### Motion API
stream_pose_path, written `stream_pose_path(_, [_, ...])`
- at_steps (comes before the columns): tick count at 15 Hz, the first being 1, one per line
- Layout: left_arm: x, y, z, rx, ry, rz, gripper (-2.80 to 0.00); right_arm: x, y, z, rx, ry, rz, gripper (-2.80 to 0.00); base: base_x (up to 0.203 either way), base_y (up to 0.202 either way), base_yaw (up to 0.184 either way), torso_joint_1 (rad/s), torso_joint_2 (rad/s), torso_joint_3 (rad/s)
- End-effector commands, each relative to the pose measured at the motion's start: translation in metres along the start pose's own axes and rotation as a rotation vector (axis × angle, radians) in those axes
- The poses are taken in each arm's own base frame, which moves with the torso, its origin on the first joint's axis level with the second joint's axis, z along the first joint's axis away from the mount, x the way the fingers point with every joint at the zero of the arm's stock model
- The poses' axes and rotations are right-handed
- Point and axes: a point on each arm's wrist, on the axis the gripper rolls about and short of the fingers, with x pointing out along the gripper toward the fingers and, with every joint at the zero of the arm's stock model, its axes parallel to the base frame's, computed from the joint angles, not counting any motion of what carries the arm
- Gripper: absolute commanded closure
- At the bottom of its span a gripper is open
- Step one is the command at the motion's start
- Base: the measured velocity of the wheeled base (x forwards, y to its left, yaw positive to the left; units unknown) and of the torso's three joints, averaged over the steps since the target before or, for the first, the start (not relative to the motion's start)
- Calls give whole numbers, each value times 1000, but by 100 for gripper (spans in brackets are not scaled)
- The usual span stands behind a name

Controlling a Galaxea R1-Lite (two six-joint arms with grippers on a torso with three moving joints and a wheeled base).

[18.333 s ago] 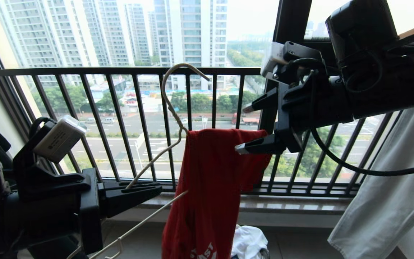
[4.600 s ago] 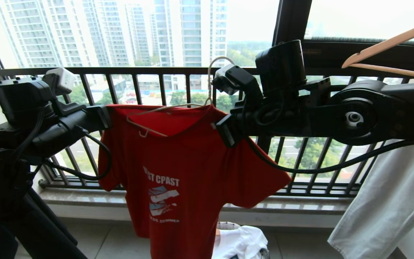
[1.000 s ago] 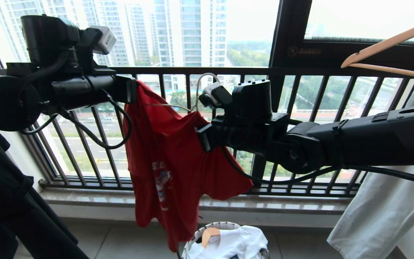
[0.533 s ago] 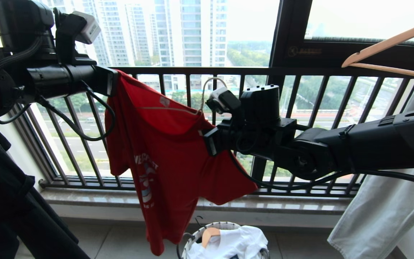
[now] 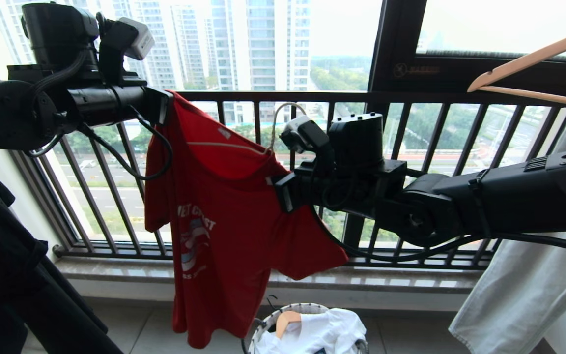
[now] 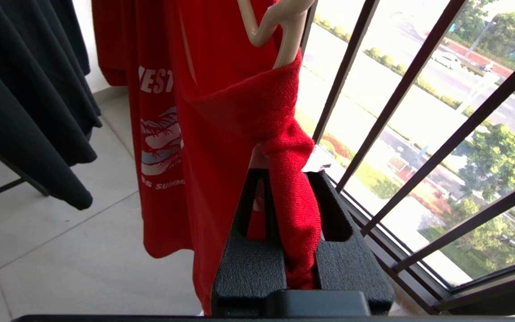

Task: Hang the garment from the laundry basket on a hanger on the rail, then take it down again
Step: Hang the clothes on the clothes rack

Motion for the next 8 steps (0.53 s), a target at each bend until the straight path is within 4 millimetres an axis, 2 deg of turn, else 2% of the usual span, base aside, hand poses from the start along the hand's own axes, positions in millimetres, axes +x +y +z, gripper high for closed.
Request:
stream_pose_path(1, [13,-3,-6,14,13,-7,0,-3,0,4,4,-11,12,0,0,0,0,0,0,0])
stream_pose_path(5, [19,-14,-1,16,-9,-38,0,-2,6,4,32,-13,34,0,0,0,0,0,0,0])
stream_pose_path(8, [16,-26,5,14,-25,-73,0,-2,5,6,33,-20,34,0,0,0,0,0,0,0])
